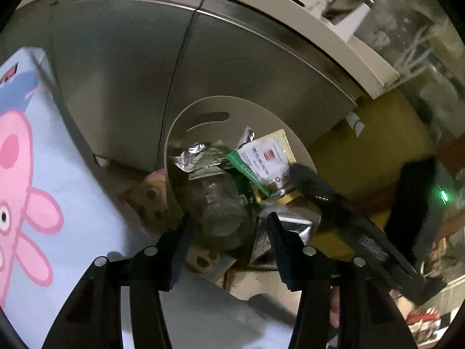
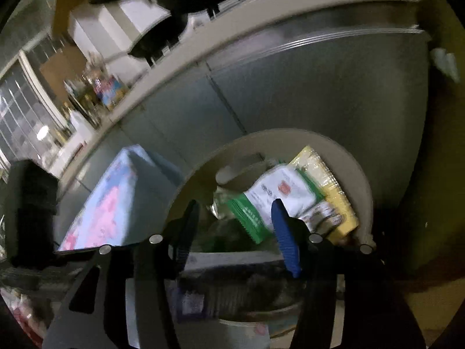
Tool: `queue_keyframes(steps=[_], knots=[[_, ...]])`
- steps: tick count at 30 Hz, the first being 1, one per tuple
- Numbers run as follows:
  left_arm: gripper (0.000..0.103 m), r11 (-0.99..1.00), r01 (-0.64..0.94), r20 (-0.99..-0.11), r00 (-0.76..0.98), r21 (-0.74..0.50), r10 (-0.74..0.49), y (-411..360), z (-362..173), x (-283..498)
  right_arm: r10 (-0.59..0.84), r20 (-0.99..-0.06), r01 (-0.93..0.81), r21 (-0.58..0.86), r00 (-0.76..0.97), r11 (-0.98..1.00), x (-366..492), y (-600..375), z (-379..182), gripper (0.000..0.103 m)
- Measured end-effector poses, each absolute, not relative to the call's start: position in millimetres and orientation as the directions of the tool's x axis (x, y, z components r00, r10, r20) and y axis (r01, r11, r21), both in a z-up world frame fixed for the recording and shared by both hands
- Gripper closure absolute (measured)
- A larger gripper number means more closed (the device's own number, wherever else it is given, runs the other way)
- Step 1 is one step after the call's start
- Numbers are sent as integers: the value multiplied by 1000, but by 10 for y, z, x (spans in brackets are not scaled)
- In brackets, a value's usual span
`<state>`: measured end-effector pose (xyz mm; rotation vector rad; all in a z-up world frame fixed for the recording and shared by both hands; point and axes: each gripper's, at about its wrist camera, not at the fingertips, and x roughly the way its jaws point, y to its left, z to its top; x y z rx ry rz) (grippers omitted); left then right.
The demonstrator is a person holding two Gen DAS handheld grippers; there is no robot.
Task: Collect trash
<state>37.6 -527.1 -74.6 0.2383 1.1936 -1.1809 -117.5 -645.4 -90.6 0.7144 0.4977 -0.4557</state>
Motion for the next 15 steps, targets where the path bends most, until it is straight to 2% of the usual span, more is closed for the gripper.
queue_keyframes(steps=[5,8,10,15], knots=[[51,433,793,-786,-92,-429,-611,-5132,-622,325,-264,-545,555,481,796,679,-1465,-6292,-793,50],[46,433,790,-765,-69,-434,-640,-4936,-459,240,-275,-530,553,485,802,677,-1642,-6168,-713,50],[41,438,793,-756,-42,-423,-653,-4752,-367,211,-271,-521,546,498,810,674,-1751,-6051,-648,50],[17,497,811,-758,106,-309,-643,-4310,-132,14,-250,-520,534,518,817,668,-1916,-5734,-519,50]])
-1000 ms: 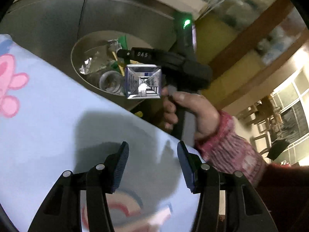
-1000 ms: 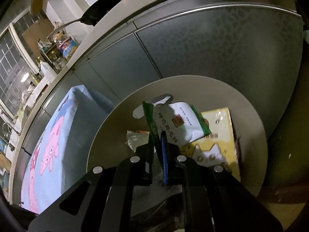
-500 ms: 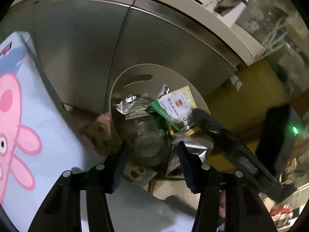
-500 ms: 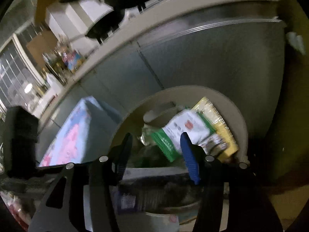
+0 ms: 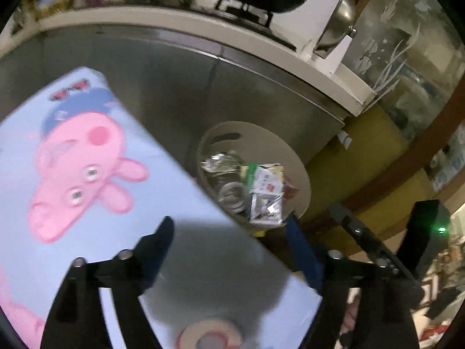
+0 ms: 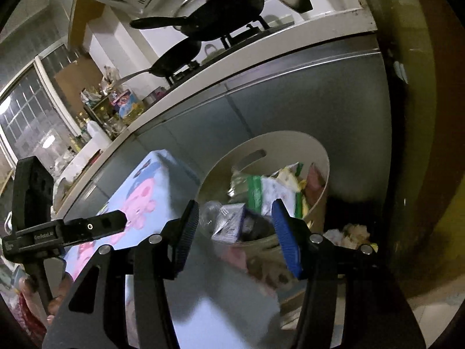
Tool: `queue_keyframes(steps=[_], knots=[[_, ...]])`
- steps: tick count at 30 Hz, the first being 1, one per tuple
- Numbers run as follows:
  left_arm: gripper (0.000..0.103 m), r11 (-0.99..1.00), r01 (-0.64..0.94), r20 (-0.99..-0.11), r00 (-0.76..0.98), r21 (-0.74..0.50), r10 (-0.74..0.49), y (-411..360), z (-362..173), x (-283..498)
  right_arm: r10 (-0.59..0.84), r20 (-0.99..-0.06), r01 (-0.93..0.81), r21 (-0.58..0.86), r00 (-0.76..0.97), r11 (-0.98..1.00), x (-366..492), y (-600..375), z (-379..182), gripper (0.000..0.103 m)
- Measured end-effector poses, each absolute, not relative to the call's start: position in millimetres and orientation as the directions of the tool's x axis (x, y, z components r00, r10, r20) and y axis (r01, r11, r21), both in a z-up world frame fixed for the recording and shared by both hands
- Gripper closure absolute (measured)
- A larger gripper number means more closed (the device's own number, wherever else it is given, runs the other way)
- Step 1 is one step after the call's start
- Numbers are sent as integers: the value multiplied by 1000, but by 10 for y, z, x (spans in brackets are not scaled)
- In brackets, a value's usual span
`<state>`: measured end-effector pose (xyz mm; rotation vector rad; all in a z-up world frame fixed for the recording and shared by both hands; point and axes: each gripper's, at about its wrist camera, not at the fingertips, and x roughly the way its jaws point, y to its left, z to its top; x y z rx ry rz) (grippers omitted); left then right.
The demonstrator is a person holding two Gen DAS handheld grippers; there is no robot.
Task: Collect trash
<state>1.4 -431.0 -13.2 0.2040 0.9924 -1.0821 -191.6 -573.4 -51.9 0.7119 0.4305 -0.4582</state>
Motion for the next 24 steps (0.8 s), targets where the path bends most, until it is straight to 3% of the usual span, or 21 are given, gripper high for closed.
queue_keyframes(steps=[6,9,12,24], knots=[[4,564,806,-738,268,-180,-619,-3769,141,-189,-206,-493,493,574,845,654,-2050,-5276,-293,36],[4,585,800,-711,335,-132,-618,-3537,267,-288,-184,-480,469,582,858,664,-2071,-5022,-147,35],[4,609,788,-696,386,-93,-606,-3325,373,-395,-190,-470,463,576,862,674,-2132,-4790,-28,25],[4,686,727,-660,529,30,-533,-2708,511,-691,-200,-445,438,534,873,723,-2299,-4119,342,21]])
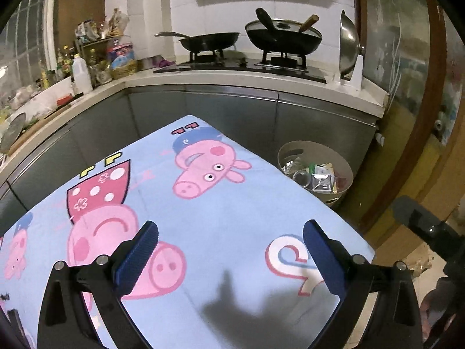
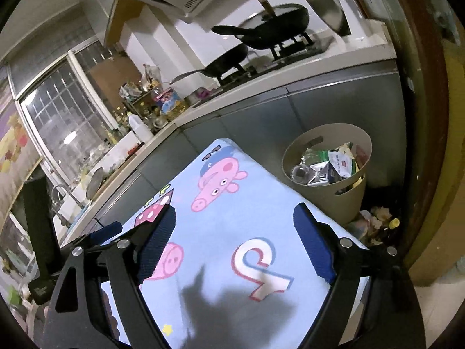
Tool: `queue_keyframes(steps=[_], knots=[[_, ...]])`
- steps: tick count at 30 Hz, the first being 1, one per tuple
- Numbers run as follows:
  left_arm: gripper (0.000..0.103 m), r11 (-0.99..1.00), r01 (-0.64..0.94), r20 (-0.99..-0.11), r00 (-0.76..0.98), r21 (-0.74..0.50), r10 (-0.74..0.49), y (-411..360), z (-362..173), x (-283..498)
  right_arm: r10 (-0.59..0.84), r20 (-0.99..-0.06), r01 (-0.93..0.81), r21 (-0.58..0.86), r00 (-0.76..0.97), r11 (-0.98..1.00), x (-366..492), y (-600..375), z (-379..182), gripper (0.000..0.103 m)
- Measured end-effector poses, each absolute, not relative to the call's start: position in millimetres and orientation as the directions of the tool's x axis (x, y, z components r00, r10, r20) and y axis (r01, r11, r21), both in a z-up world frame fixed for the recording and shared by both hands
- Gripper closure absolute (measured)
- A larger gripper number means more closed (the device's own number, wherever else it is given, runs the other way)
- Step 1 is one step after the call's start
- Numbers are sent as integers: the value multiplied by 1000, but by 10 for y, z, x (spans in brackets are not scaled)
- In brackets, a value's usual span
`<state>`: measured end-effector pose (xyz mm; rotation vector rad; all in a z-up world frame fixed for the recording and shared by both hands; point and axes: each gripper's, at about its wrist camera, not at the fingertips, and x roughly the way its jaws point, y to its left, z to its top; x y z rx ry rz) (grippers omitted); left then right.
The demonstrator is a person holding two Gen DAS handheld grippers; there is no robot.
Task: Collect trash
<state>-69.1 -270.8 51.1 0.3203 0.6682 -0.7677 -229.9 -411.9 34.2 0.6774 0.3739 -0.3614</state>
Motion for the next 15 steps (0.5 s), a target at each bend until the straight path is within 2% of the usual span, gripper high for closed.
queue_keyframes(steps=[6,15], knots=[[4,720,693,-636,565,21,-526,-2501,583,-741,-222,-418,433,521,881,736,-2421,-3951,467,20],[4,761,647,-600,630,54,-493,-2371,691,-856,-239,-408,439,515,881,736,-2500,-3801,527,13]])
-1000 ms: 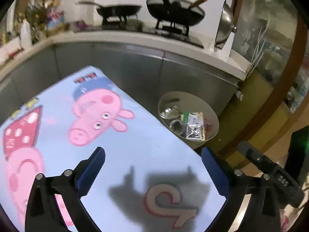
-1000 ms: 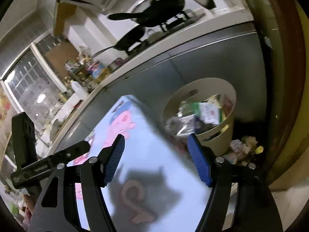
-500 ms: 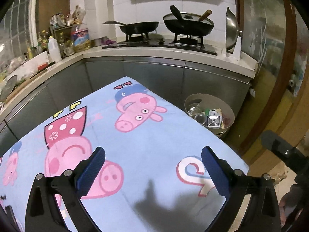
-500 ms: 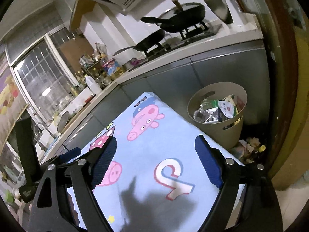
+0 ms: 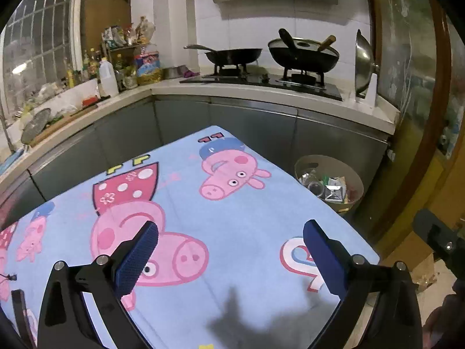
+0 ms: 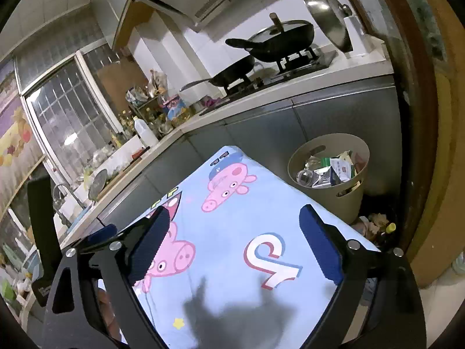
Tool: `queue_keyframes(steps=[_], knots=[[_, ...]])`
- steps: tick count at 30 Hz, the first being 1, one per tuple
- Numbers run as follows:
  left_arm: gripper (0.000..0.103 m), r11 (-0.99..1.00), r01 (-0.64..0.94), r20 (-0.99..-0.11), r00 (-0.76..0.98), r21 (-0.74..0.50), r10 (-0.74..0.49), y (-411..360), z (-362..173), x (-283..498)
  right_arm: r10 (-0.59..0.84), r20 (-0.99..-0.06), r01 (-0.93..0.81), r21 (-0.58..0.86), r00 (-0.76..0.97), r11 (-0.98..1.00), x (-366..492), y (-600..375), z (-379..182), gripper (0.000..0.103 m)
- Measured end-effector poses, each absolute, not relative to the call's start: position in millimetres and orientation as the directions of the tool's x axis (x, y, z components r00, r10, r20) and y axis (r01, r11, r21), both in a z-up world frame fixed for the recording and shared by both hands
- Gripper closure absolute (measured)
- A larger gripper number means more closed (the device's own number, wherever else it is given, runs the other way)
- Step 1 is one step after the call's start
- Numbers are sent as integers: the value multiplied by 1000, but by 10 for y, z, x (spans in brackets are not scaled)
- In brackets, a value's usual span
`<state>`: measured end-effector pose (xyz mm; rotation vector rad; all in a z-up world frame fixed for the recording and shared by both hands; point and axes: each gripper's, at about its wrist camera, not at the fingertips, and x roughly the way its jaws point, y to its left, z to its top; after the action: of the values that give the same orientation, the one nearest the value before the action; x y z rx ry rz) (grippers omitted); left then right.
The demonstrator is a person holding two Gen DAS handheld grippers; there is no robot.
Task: Collect trash
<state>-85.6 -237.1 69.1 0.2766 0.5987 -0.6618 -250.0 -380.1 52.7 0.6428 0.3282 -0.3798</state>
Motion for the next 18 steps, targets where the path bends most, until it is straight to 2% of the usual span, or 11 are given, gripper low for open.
queue_keyframes(steps=[8,18], knots=[[4,779,622,-573,667,78,-476,-2303,794,-900,-280,-374,452,533,884,715,-2582,-3769,574,7],[4,800,592,-572,691,97,-442,-2227,817,-868,-331,-343,472,539,879,697,-2605,-3739,627,6]])
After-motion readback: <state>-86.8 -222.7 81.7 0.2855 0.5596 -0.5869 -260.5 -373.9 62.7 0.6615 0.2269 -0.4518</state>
